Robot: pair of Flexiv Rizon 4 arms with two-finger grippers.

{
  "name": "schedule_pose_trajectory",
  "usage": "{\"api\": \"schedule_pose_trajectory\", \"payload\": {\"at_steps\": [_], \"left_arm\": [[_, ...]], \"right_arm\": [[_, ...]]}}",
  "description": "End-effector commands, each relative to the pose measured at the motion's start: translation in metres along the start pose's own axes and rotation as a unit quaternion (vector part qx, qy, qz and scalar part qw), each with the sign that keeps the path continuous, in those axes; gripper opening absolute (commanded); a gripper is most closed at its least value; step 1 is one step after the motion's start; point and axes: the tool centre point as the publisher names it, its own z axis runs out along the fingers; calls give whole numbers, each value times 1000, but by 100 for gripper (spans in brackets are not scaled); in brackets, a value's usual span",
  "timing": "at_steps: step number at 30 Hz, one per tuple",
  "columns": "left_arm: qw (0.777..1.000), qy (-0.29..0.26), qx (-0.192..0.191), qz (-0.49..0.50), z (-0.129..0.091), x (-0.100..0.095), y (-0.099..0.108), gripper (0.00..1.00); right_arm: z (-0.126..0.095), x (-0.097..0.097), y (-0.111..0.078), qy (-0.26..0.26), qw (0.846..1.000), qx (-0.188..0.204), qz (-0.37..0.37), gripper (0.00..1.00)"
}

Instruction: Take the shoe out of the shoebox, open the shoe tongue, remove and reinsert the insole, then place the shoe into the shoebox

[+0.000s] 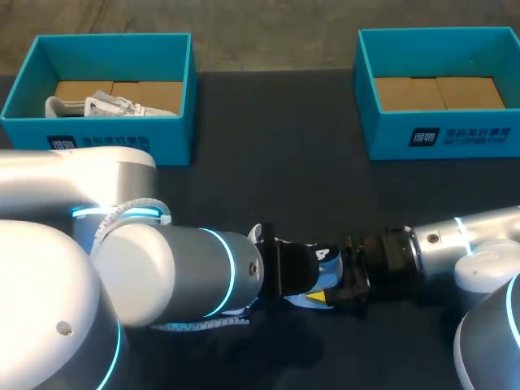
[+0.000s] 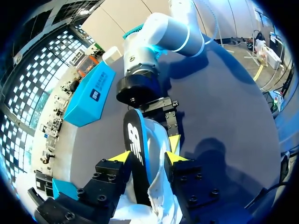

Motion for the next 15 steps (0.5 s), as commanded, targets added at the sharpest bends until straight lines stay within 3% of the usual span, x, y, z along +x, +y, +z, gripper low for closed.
{"api": "schedule_pose_trajectory", "payload": {"at_steps": [1, 7, 8, 11, 12, 15], "left_arm": [[1000, -3, -1, 0, 8, 1, -3, 44], [1000, -19, -9, 0, 18, -2, -5, 41], [1000, -26, -12, -3, 19, -3, -5, 36], [1000, -27, -12, -10, 20, -3, -4, 5], [999, -28, -11, -10, 20, -3, -4, 0], [999, -30, -8, -15, 18, -3, -3, 0]], "right_arm": [[0, 1, 0, -1, 1000, 2, 0, 0], [0, 1, 0, -1, 1000, 2, 0, 0], [0, 1, 0, -1, 1000, 2, 0, 0], [0, 1, 0, -1, 1000, 2, 0, 0], [0, 1, 0, -1, 1000, 2, 0, 0], [0, 1, 0, -1, 1000, 2, 0, 0]]}}
